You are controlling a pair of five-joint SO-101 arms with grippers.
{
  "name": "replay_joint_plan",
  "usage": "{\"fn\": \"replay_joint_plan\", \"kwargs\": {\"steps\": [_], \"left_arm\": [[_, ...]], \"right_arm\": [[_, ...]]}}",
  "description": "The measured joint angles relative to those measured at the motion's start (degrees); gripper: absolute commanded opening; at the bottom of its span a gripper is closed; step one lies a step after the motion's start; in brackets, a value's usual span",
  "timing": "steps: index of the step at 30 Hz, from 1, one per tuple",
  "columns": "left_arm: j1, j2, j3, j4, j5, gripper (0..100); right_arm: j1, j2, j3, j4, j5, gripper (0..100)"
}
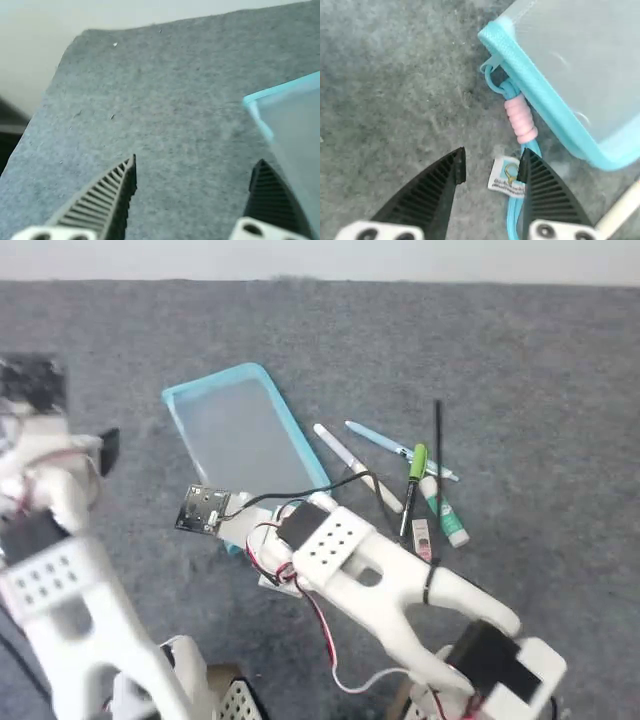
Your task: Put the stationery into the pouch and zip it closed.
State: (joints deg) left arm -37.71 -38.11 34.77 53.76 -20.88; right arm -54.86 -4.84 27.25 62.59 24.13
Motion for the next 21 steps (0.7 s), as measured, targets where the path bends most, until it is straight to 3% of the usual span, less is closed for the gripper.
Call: {"fn": "replay_joint_plan", "kwargs": {"steps": [6, 18, 21], "left_arm": [[-2.37, 12.4, -9.32, 0.44, -0.7, 34], [-2.37, 13.19, -10.99, 2.02, -0.7, 34], [-2.37, 13.19, -10.99, 2.02, -0.7, 34]], "right_arm": [[-0.09, 5.19, -1.41, -1.85, 2.55, 17.7], [1.49, 18.11, -12.04, -2.2, 5.71, 17.6], [2.9, 20.84, -14.33, -2.2, 5.71, 12.0]]}}
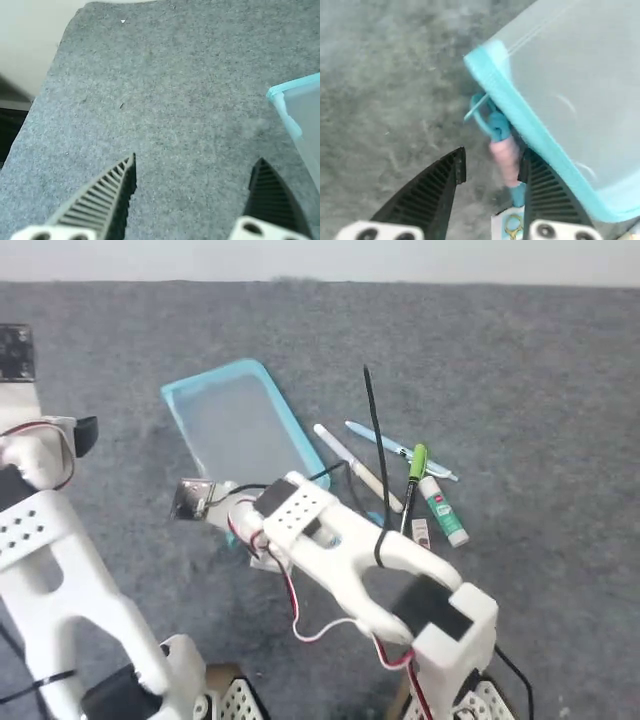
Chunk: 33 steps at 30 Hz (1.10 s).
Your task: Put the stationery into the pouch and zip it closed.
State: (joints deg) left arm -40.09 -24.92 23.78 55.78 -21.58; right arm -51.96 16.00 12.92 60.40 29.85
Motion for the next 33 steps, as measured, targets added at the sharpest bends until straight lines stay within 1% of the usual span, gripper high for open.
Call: {"fn": "replay_joint_plan", "kwargs": {"steps": [2, 4, 10, 13, 16, 20, 24, 28, 30, 33], "left_arm": [[0.0, 0.0, 0.0, 0.0, 0.0, 34], [0.09, 0.0, 0.0, 0.0, 0.0, 34], [0.0, 0.0, 0.0, 0.0, 0.0, 34], [0.18, 0.0, 0.0, 0.88, 0.0, 34], [2.55, 0.0, 0.0, 4.66, 0.0, 34], [7.21, -2.37, 0.0, 11.87, 0.0, 34], [14.15, -12.31, 0.79, 19.52, 0.0, 34], [22.15, -26.64, 8.35, 22.59, 0.44, 35], [24.62, -32.53, 13.1, 23.65, 1.49, 36], [27.6, -37.98, 19.6, 24.62, 3.08, 40]], "right_arm": [[0.7, 1.41, -0.44, 0.0, 0.0, 6.3], [1.32, 2.2, -0.53, -0.26, 0.0, 3.2], [1.67, 3.16, -1.14, 0.09, 0.0, 0.4], [2.99, 3.16, -1.93, 3.43, -0.18, 0.7], [5.63, -0.09, -2.11, 8.0, -1.49, 0.7], [8.79, -11.69, -0.62, 11.96, -3.87, 0.7], [10.37, -28.66, 6.95, 12.22, -5.8, 0.6], [10.55, -46.33, 15.91, 11.6, -8.0, 0.6], [10.55, -54.15, 19.16, 11.6, -9.14, 0.6], [10.55, -64.0, 21.71, 11.6, -10.81, 0.6]]}}
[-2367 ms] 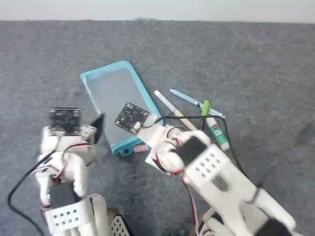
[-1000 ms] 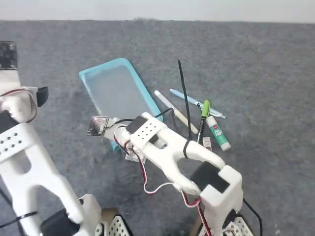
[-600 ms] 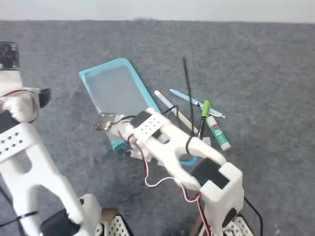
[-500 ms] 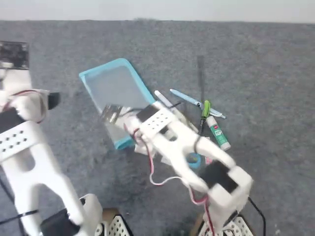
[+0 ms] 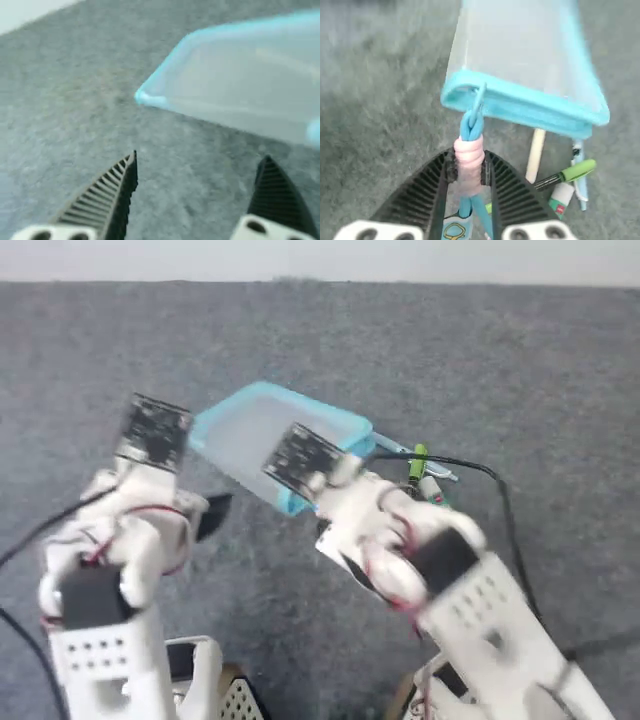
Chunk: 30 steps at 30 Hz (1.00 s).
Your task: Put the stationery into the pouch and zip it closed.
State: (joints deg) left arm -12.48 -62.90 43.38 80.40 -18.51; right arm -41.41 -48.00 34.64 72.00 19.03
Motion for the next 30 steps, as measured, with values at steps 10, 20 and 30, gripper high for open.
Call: {"fn": "replay_joint_plan", "kwargs": {"steps": [10, 20, 30], "left_arm": [[12.04, -18.2, 8.62, 1.49, 2.99, 40], [12.31, -15.56, 15.21, -6.77, 2.99, 40], [10.2, -12.92, 19.87, -15.03, 4.31, 40]], "right_arm": [[-0.09, -3.69, 0.44, 0.0, -0.88, 0.6], [-4.31, 3.08, -2.02, 0.0, -2.11, 0.6], [-4.22, 3.25, -5.1, 4.57, -2.29, 0.7]]}}
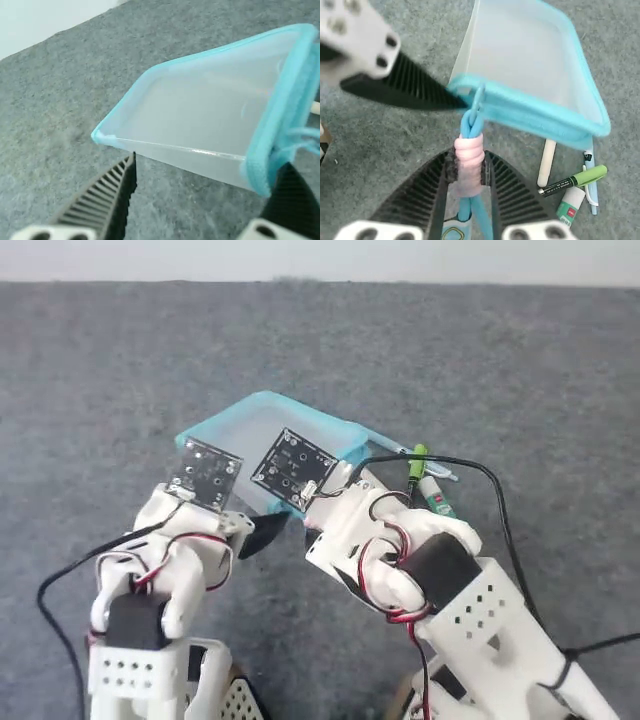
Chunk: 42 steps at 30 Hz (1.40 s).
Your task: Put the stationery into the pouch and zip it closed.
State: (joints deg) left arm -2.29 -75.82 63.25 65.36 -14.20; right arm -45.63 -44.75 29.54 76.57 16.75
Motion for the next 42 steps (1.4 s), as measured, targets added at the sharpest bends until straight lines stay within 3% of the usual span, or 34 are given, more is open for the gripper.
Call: {"fn": "replay_joint_plan", "kwargs": {"steps": [18, 25, 31, 37, 42], "left_arm": [[-10.2, 1.67, 6.59, -9.41, 0.0, 40], [-12.04, 1.93, 6.77, -10.11, 1.76, 40], [-11.43, 1.93, 6.77, -10.29, 3.69, 40], [-3.52, 2.2, 10.02, -10.29, 4.92, 40], [-1.58, 2.2, 11.08, -14.07, 6.42, 40]], "right_arm": [[-0.26, -0.26, 2.73, 2.29, 1.93, 0.7], [-0.26, -8.53, 2.73, 7.47, 4.48, 0.7], [-1.93, -11.34, 2.73, 8.62, 4.66, 0.7], [-9.05, -11.34, 2.81, 9.05, 4.75, 0.7], [-10.9, -11.43, 2.81, 9.14, 4.75, 0.7]]}}
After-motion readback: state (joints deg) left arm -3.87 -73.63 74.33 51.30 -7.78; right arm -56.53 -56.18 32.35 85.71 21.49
